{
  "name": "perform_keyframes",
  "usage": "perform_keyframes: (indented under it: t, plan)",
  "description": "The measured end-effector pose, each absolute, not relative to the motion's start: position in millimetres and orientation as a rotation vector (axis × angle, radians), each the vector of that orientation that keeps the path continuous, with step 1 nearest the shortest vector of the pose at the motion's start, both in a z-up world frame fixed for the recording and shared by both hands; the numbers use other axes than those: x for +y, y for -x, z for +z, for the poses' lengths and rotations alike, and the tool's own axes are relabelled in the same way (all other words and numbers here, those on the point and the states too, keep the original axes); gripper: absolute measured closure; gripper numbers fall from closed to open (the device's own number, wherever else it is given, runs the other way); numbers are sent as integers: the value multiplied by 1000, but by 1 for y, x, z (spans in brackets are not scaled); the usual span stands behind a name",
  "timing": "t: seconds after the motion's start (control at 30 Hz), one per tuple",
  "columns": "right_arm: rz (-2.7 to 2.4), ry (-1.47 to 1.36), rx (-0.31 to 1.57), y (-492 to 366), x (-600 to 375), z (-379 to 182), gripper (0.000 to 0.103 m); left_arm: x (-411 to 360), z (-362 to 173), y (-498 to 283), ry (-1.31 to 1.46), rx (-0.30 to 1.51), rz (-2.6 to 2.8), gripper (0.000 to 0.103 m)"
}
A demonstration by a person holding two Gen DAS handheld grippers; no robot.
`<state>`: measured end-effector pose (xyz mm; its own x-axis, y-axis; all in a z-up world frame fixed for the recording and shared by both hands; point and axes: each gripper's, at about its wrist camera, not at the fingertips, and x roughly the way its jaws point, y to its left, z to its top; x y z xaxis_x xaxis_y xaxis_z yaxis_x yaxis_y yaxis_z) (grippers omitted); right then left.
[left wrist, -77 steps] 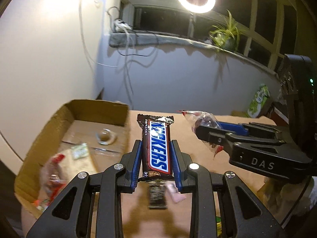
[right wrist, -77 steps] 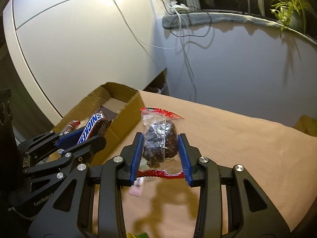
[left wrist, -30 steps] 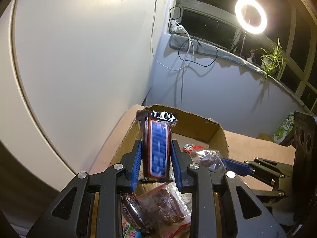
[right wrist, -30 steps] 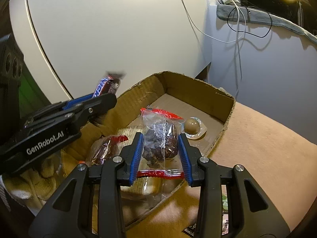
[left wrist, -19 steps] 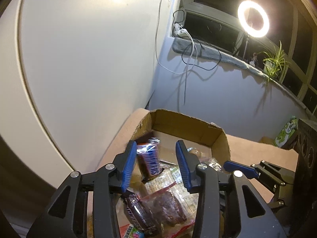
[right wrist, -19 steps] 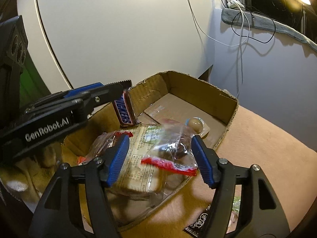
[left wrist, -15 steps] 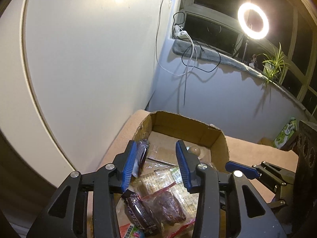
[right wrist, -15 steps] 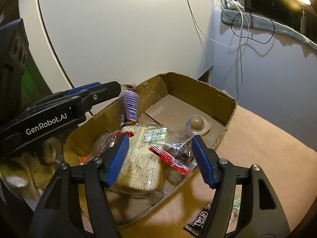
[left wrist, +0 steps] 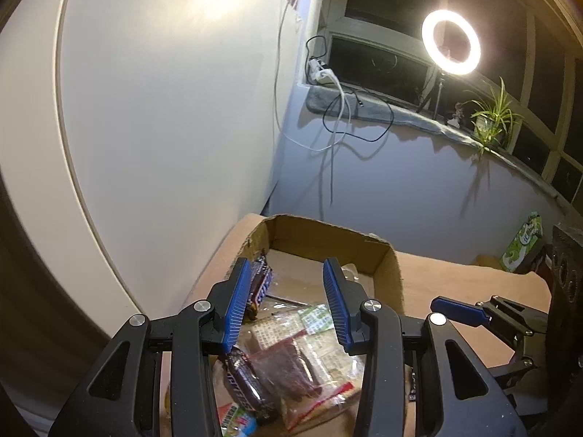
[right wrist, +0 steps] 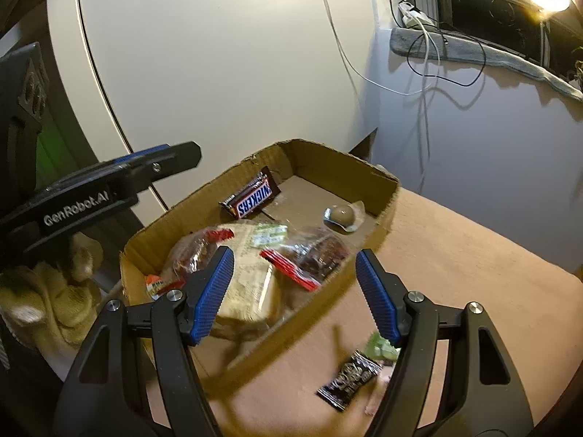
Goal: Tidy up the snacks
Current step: 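Open both grippers over the box to drop the Snickers bar and candy bag, then withdraw both grippers from the box toward the remaining snacks, then move the left gripper to the green candy while the right gripper approaches the yellow candy packet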
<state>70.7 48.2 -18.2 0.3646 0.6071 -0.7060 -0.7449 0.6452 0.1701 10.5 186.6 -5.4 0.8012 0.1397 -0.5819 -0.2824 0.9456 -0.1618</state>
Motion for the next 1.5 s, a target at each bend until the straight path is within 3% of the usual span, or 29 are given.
perform_keyframes:
  t: [0.6, 1.1, 1.27, 1.5]
  plan:
    - [814, 180, 828, -73, -43, -18, 31, 125, -10, -3, 177, 621, 71, 63]
    - [840, 260, 945, -32, -111, -61, 31, 63, -45, -2, 111, 741, -101, 64]
    - [882, 269, 971, -16, -122, -71, 39, 40, -57, -4, 79, 786, -143, 72]
    - [922, 262, 979, -8, -127, -76, 45, 17, -72, -9, 32, 834, -155, 72]
